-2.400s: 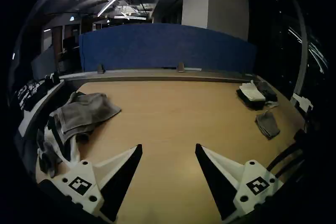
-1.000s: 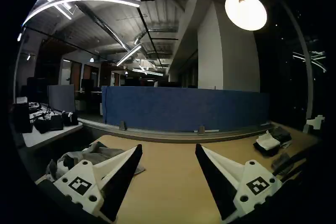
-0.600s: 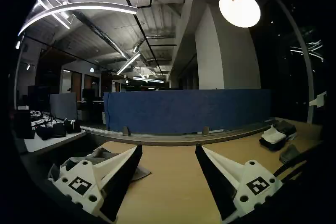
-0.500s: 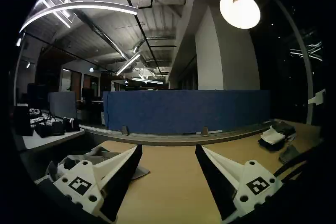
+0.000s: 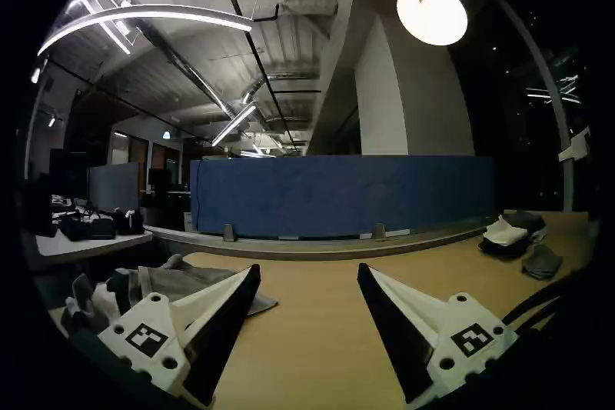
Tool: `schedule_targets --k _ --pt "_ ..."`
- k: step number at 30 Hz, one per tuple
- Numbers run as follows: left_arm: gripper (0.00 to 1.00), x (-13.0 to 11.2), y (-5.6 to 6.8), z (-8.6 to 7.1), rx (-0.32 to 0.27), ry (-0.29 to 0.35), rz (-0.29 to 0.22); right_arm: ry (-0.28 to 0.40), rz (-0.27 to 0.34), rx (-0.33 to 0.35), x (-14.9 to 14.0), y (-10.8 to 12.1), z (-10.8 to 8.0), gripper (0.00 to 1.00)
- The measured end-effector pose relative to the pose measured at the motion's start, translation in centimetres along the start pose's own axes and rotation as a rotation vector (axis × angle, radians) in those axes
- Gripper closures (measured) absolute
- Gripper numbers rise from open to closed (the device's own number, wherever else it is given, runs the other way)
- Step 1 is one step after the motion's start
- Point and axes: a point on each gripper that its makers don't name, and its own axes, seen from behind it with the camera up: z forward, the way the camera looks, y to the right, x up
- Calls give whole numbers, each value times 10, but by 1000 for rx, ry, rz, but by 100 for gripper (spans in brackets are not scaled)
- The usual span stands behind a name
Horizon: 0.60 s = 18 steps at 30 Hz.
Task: Fold towel
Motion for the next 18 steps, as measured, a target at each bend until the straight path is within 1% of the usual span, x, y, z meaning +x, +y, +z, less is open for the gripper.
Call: schedule_targets --k 6,11,14,18 --pt "6 -20 -2 3 3 -1 1 4 3 6 -9 -14 7 0" --pt "6 -29 -2 5 3 -9 -8 8 -8 25 -5 -28 14 0" --pt "6 -33 -3 7 6 -11 -11 16 -16 32 -1 -31 17 0" --pt "6 -39 -3 7 6 -20 -16 19 -14 31 2 -31 19 0"
